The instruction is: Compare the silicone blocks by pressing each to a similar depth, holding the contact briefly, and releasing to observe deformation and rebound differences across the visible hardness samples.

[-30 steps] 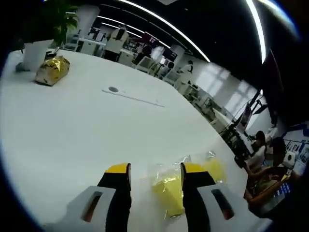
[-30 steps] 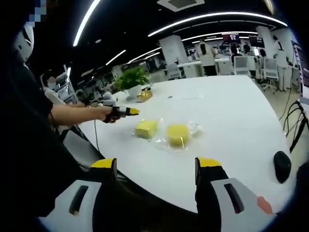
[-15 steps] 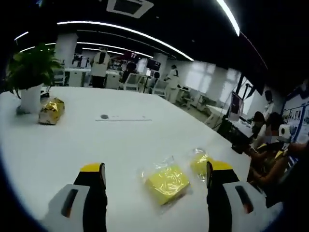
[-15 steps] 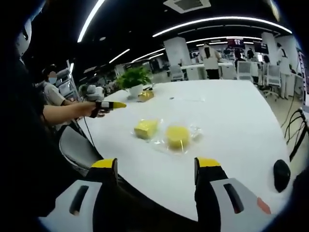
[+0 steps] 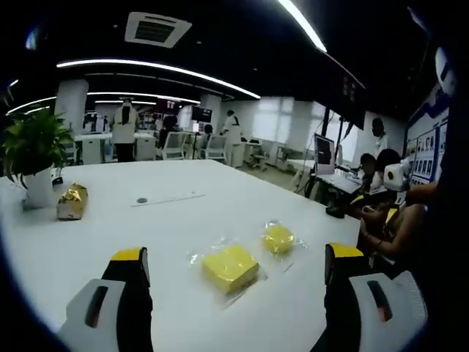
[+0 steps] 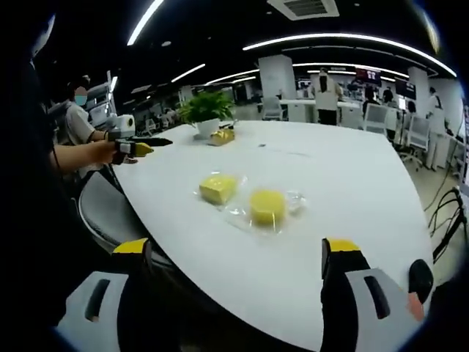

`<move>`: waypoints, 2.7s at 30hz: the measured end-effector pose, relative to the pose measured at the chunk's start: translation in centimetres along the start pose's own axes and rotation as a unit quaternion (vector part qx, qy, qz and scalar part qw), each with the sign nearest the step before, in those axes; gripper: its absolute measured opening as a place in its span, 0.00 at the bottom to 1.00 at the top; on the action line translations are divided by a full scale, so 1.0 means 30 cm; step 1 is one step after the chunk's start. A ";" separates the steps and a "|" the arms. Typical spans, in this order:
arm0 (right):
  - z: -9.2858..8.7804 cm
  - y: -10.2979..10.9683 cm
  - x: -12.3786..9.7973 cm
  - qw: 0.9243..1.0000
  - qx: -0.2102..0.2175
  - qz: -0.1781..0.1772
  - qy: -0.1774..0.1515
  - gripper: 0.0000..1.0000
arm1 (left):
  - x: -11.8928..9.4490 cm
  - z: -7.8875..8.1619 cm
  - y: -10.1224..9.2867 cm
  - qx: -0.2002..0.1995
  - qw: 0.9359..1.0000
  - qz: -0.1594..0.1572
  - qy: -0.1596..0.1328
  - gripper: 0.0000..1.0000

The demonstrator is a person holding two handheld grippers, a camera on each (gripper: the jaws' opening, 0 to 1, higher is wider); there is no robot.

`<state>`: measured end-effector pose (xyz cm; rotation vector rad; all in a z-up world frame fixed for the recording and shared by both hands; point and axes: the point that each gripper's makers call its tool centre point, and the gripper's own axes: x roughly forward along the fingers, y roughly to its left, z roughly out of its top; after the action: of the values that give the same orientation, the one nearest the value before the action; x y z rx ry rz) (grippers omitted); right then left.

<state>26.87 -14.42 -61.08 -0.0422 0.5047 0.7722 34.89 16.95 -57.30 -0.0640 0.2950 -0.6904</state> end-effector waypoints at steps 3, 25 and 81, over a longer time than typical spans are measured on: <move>-0.008 -0.007 0.002 1.000 -0.016 -0.010 0.007 0.96 | -0.022 0.001 -0.048 0.009 1.000 -0.023 0.006 0.99; -0.022 0.004 -0.001 1.000 -0.004 0.005 0.026 0.96 | -0.236 -0.148 -0.232 0.031 0.987 -0.101 0.123 0.99; -0.060 -0.099 -0.067 0.997 0.021 -0.054 0.040 0.90 | 0.585 -0.120 -0.208 -0.209 0.948 -0.141 0.196 0.62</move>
<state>26.90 -18.28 -62.18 -0.0611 0.5899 0.6548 42.82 1.12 -64.10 -0.3833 0.8257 -0.9150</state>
